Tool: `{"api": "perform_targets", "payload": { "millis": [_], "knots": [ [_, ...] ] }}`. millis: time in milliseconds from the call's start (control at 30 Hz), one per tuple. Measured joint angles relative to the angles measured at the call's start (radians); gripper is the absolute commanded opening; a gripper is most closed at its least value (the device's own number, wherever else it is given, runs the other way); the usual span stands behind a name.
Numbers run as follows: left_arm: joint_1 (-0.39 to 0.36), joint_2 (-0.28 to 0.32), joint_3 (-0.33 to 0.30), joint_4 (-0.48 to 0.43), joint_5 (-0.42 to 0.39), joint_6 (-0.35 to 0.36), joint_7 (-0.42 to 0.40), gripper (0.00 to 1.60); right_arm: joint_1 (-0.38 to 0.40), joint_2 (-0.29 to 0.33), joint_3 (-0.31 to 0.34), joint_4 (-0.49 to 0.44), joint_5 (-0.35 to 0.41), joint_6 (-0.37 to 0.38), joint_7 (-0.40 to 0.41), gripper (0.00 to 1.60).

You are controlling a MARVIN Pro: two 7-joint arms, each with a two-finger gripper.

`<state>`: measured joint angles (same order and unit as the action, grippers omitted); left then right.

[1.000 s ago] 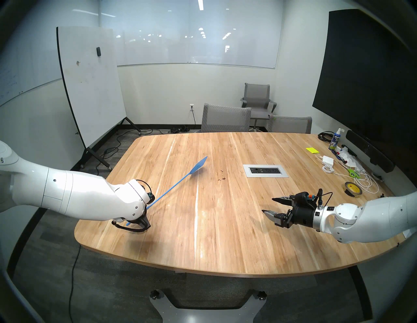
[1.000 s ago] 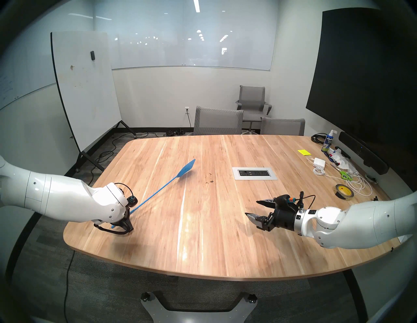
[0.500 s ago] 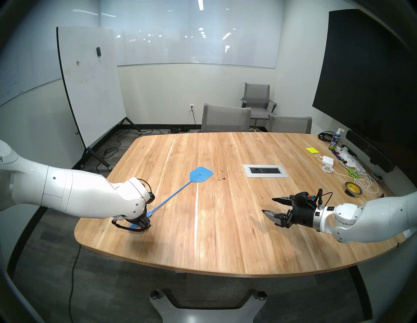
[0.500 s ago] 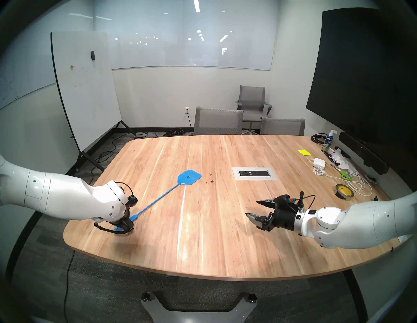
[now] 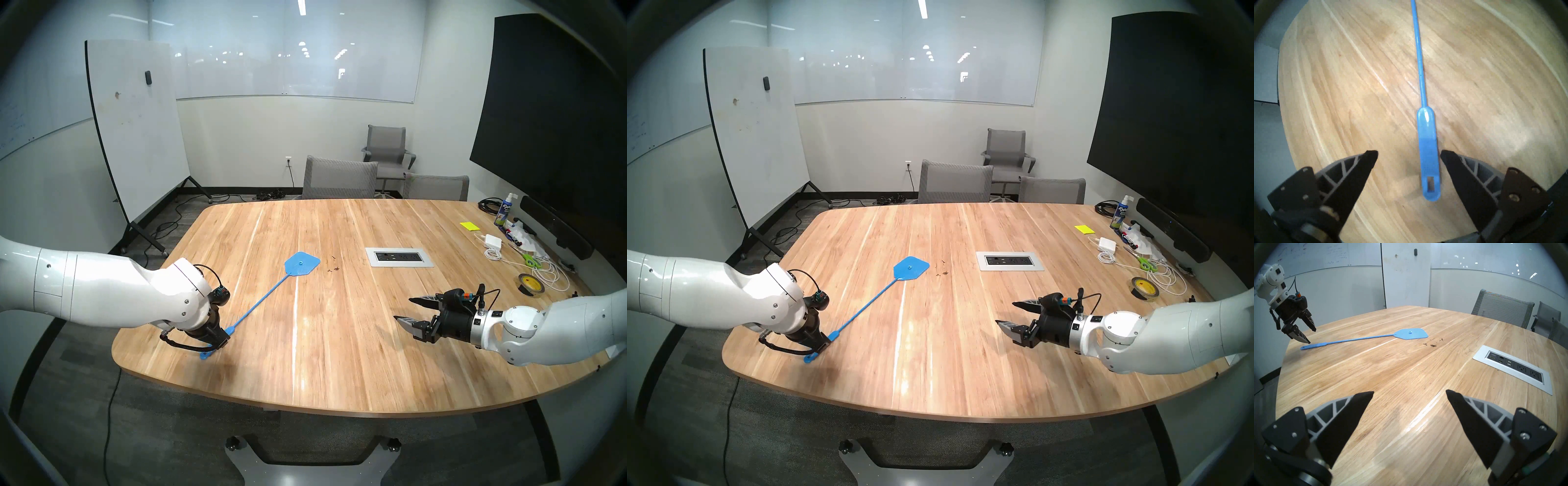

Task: Swat a bug on table

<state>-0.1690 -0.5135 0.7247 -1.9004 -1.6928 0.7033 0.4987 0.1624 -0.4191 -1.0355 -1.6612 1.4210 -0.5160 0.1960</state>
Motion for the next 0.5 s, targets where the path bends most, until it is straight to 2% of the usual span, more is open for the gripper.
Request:
{"api": "perform_targets", "payload": {
  "millis": [267,367,500],
  "knots": [
    [-0.027,0.067,0.003,-0.028,0.037,0.006,-0.054,1.47,0.0,0.0,0.0,0.0,0.0,0.0,0.0,1.6],
    [-0.032,0.094,0.007,-0.054,0.068,-0.013,-0.05,1.52,0.0,0.0,0.0,0.0,0.0,0.0,0.0,1.6],
    [-0.039,0.142,0.018,-0.106,0.122,-0.075,-0.024,1.6,0.0,0.0,0.0,0.0,0.0,0.0,0.0,1.6]
  ]
}}
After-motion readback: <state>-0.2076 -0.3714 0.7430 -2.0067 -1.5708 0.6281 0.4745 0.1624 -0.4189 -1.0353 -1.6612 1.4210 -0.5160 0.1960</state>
